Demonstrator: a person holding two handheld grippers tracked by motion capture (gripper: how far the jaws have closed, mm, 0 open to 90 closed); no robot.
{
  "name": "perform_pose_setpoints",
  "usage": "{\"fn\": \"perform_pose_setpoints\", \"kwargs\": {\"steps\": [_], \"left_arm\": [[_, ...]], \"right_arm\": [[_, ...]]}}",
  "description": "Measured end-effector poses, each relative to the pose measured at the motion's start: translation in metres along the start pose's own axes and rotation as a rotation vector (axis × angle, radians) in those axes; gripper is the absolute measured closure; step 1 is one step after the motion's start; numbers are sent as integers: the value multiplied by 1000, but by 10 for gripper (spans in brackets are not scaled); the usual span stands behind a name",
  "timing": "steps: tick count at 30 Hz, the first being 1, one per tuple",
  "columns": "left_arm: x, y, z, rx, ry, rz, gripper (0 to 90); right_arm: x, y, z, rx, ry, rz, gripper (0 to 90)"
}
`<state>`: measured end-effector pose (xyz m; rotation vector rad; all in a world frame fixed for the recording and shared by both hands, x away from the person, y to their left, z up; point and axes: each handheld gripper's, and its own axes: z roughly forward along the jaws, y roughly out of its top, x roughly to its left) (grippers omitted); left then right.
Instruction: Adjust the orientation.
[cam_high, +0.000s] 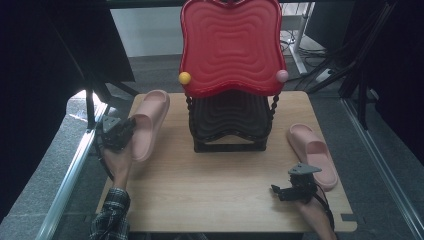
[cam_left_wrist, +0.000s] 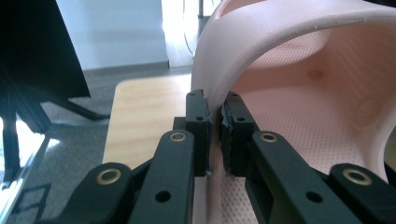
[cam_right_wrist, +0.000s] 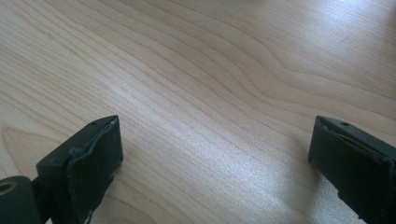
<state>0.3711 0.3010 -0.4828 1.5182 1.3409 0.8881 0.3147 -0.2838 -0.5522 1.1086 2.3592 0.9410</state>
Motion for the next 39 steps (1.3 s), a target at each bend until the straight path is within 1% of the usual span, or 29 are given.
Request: {"fn": "perform_pose_setpoints", "kwargs": {"steps": [4, 5, 6, 9, 12, 14, 16, 17, 21, 25, 31, 39], "left_arm": [[-3, 7, -1, -48, 13, 3, 830], [-4, 10, -2, -74, 18, -4, 830], [-4, 10, -2, -74, 18, -4, 830], [-6, 16, -3, -109, 24, -16, 830], [-8, 22, -3, -141, 18, -35, 830], [-9, 27, -2, -150, 15, -47, 830], [-13, 35, -1, -168, 24, -38, 831], [-13, 35, -1, -168, 24, -38, 830], [-18, 47, 0, -192, 36, -41, 831], [-23, 61, 0, -216, 33, -47, 831], [-32, 82, -2, -254, 33, -41, 830], [-41, 109, -6, -305, 34, -74, 830]], "right_arm": [[0, 0, 0, 0, 0, -1, 30], [0, 0, 0, 0, 0, -2, 29], [0, 0, 0, 0, 0, -2, 29], [0, 0, 0, 0, 0, 0, 29], [0, 0, 0, 1, 0, 0, 29], [0, 0, 0, 0, 0, 0, 30], [0, 0, 0, 0, 0, 0, 30], [0, 0, 0, 0, 0, 0, 30], [0, 0, 0, 0, 1, 0, 29], [0, 0, 0, 1, 1, 0, 29], [0, 0, 0, 0, 0, -2, 30], [0, 0, 0, -1, -1, -4, 30]]}}
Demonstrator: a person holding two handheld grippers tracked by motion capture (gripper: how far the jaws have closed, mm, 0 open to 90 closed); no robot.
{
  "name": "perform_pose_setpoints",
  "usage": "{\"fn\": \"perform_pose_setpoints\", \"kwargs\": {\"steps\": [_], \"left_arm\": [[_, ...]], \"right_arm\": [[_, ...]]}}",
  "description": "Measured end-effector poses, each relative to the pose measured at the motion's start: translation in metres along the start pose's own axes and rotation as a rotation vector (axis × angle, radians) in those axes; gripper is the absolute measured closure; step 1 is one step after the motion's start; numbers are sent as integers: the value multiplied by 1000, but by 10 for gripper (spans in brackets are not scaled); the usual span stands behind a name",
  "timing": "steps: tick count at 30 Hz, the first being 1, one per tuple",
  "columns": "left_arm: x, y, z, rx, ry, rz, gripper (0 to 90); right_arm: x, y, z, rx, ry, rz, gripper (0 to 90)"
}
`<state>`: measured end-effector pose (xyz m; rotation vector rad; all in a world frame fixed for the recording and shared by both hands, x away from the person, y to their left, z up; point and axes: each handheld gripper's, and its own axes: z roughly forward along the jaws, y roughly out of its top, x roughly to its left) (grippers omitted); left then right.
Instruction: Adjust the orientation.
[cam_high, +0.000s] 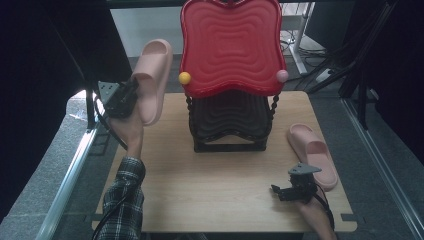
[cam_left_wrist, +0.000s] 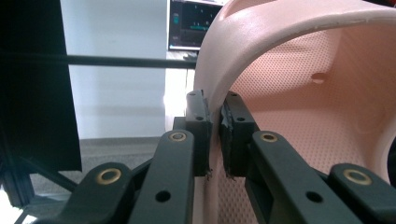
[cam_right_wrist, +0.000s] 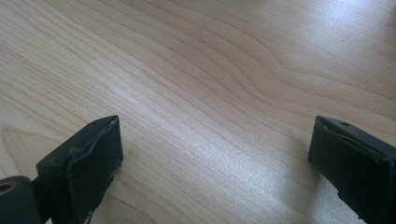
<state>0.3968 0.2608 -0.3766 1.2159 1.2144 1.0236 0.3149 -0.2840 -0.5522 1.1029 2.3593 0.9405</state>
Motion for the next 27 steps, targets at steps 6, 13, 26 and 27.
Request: {"fn": "perform_pose_setpoints", "kwargs": {"steps": [6, 13, 26, 27], "left_arm": [[-8, 20, 3, -40, -4, -25, 827], [-15, 49, 7, -70, 6, -8, 826], [-40, 93, 25, -85, 21, 29, 823], [-45, 98, 30, -79, 26, 29, 822]], "right_arm": [[0, 0, 0, 0, 0, 0, 30], [0, 0, 0, 0, 0, 0, 29], [0, 0, 0, -1, 0, 0, 30], [0, 0, 0, 1, 0, 3, 30]]}}
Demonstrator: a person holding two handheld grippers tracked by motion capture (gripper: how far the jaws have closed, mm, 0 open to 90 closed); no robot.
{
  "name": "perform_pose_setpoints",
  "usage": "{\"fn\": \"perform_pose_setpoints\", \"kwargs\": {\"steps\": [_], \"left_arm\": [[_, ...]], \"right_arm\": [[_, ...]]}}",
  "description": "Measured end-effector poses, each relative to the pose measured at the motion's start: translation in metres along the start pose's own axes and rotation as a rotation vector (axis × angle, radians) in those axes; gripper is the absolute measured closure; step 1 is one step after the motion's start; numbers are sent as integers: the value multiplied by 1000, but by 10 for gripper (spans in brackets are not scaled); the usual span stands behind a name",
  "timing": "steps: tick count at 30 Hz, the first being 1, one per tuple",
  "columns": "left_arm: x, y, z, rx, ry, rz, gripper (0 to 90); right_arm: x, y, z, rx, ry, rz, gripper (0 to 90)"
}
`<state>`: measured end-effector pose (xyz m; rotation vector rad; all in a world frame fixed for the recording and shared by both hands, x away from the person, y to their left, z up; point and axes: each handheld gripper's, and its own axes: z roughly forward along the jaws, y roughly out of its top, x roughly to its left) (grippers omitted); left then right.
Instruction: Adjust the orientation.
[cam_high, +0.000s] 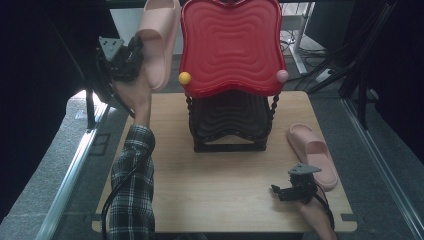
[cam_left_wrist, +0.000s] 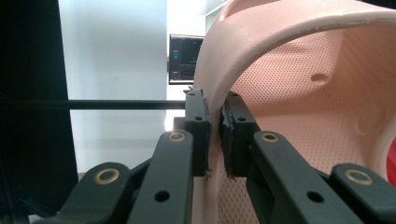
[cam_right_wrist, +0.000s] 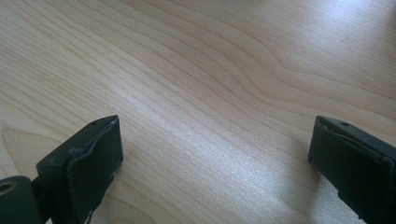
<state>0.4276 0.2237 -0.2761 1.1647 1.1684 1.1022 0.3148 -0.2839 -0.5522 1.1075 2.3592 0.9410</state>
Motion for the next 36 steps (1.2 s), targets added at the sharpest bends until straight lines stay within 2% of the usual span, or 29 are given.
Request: {"fn": "perform_pose_setpoints", "kwargs": {"steps": [5, 11, 14, 17, 21, 25, 28, 29, 30, 32, 33, 34, 36], "left_arm": [[-9, 7, 10, 12, 0, -29, 820], [-24, 17, 22, 23, 19, -31, 815], [-29, 23, 26, 30, 37, -8, 816], [-32, 30, 28, 29, 33, -29, 810], [-40, 36, 33, 47, 39, -16, 806], [-50, 40, 39, 71, 15, -28, 799], [-56, 42, 42, 93, 11, -11, 791], [-58, 42, 43, 96, 0, -16, 791], [-60, 44, 44, 101, -36, -32, 775], [-61, 45, 44, 104, -45, -31, 749], [-64, 47, 44, 120, -52, -10, 695], [-64, 47, 44, 120, -52, -10, 679], [-67, 47, 42, 119, -46, 23, 670]], "right_arm": [[0, 0, 0, 0, 0, -1, 29], [0, 0, 0, 1, 1, 0, 30], [0, 0, 0, 1, 1, 0, 30], [0, 0, 0, 1, 1, 0, 30], [0, 0, 0, 1, 1, 0, 30], [0, 0, 0, 1, 1, 0, 30], [0, 0, 0, 1, 1, 0, 30], [0, 0, 0, 2, 1, 0, 30], [0, 0, 0, 2, 1, 0, 30], [0, 0, 0, 1, 1, 0, 30], [0, 0, 0, 2, 1, 0, 30], [0, 0, 0, 2, 1, 0, 30], [0, 0, 0, 2, 1, 0, 30]]}}
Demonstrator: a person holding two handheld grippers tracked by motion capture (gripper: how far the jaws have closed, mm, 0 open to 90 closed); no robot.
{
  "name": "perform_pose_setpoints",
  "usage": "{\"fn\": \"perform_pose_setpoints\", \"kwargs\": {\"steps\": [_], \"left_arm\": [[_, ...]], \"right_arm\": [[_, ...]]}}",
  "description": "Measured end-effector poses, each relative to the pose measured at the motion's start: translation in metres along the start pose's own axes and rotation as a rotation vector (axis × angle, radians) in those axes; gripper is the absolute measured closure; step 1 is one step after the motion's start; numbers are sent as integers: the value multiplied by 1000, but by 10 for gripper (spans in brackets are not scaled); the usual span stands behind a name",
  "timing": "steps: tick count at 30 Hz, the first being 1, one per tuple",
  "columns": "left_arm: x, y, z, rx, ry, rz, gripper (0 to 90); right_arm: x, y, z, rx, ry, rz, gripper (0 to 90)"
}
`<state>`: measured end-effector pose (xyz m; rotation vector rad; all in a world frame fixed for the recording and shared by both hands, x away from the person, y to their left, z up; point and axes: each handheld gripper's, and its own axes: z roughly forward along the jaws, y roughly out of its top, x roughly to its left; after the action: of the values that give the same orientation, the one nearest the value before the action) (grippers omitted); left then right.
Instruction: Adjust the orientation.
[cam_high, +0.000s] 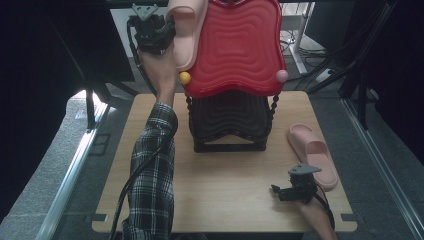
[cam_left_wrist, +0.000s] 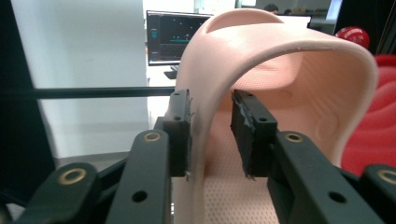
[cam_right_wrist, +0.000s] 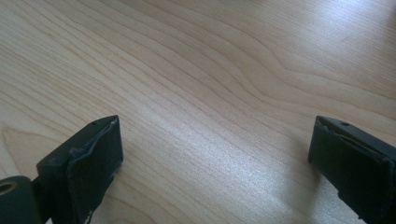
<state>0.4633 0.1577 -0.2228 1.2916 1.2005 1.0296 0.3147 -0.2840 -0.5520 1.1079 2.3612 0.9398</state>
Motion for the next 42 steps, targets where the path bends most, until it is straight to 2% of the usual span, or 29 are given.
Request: {"fn": "perform_pose_setpoints", "kwargs": {"steps": [4, 5, 6, 8, 9, 11, 16, 19, 20, 21, 22, 24, 26, 31, 35, 39, 42], "left_arm": [[0, -3, -6, -14, -5, 38, 632], [2, -6, -11, -36, -13, 51, 629], [2, -6, -11, -36, -13, 51, 628], [6, -12, -19, -85, -35, 65, 626], [6, -12, -19, -85, -35, 65, 627], [9, -15, -24, -117, -50, 74, 631], [18, -23, -37, -172, -51, 79, 661], [27, -30, -42, -175, -46, 84, 715], [33, -36, -45, -169, -46, 87, 764], [33, -36, -45, -169, -46, 87, 789], [37, -40, -46, -164, -49, 91, 789], [43, -49, -47, -153, -57, 99, 868], [48, -58, -48, -135, -65, 106, 887], [58, -79, -52, -126, -100, 110, 895], [61, -89, -54, -135, -135, 109, 896], [58, -94, -56, -142, -162, 108, 896], [52, -93, -58, -141, -176, 125, 896]], "right_arm": [[0, 0, 0, 0, 0, 0, 30], [0, 0, 0, 0, 0, 0, 30], [0, 0, 0, 0, 0, 0, 30], [0, 0, 0, 0, 0, 0, 29], [0, 0, 0, 0, 0, 0, 29], [0, 0, 0, -1, 0, -1, 29], [0, 0, 0, -1, 0, -1, 30], [0, 0, 0, 0, 0, 0, 30], [0, 0, 0, -2, 0, -3, 29], [0, 0, 0, -2, 0, -3, 29], [0, 0, 0, -2, 0, -3, 30], [0, 0, 0, -3, -1, -3, 29], [0, 0, 0, -3, -1, -3, 29], [0, 0, 0, -3, -1, -3, 29], [0, 0, 0, -4, -1, -3, 29], [0, 0, 0, -4, -2, -5, 30], [0, 0, 0, -3, -1, -3, 29]]}}
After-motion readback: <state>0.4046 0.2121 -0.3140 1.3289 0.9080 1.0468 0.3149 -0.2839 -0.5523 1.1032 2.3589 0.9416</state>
